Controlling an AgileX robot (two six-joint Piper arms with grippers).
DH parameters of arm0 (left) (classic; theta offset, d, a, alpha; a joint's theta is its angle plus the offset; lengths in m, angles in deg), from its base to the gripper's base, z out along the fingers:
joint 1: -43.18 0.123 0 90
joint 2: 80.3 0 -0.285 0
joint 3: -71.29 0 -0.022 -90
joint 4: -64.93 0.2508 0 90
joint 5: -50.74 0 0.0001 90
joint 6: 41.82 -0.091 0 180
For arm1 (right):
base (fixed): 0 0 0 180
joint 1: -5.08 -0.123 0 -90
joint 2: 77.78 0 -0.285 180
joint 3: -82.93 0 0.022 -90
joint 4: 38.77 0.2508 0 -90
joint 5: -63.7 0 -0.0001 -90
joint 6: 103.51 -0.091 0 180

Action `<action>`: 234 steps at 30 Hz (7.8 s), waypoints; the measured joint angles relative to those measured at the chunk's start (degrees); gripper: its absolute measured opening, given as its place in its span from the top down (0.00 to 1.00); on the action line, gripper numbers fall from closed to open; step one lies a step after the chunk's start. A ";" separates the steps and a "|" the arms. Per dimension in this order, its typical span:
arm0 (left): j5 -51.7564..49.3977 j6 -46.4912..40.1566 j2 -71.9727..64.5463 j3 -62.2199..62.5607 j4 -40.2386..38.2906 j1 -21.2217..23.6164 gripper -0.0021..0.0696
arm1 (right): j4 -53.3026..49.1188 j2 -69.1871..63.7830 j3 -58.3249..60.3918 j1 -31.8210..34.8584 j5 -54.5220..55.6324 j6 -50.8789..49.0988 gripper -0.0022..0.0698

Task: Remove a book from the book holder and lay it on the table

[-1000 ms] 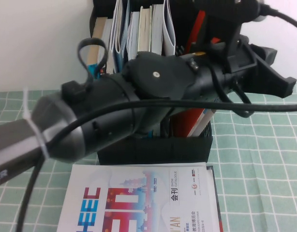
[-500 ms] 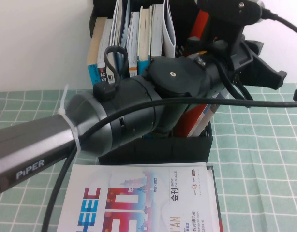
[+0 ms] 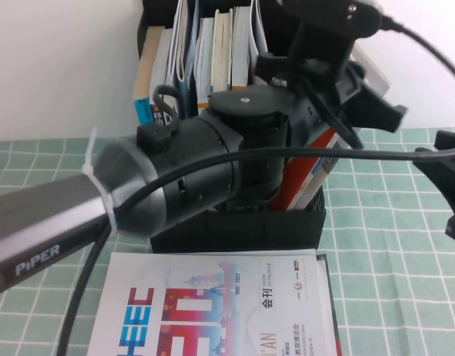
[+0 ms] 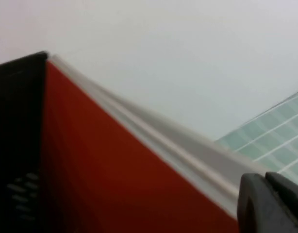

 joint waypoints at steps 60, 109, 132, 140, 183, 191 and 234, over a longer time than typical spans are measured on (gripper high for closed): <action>6.92 1.42 0.67 0.00 -0.43 -1.73 0.97 | 14.00 -32.69 -16.59 -9.32 14.05 -1.54 0.93; 56.34 -10.24 58.74 -19.61 -0.43 -42.08 0.97 | -42.57 9.61 -23.91 -21.42 -1.51 -29.62 0.95; 52.64 0.63 58.63 -26.23 -0.43 -42.11 0.97 | -48.05 -25.37 -44.59 -34.93 -14.93 -22.26 0.95; 52.50 0.63 58.63 -26.23 -0.43 -42.11 0.97 | -48.14 -28.27 -49.01 -34.93 -17.98 -17.73 0.95; 52.45 0.64 58.63 -26.23 -0.43 -42.11 0.97 | -48.05 -30.84 -40.00 -42.21 -16.80 -31.04 0.95; 52.45 0.34 58.63 -26.23 -0.43 -42.11 0.97 | -48.05 -32.39 -37.00 -42.35 -13.42 -33.96 0.86; 52.23 -0.48 58.63 -26.23 -0.43 -42.11 0.97 | -47.26 -13.24 -51.09 -28.10 -50.11 -17.64 0.96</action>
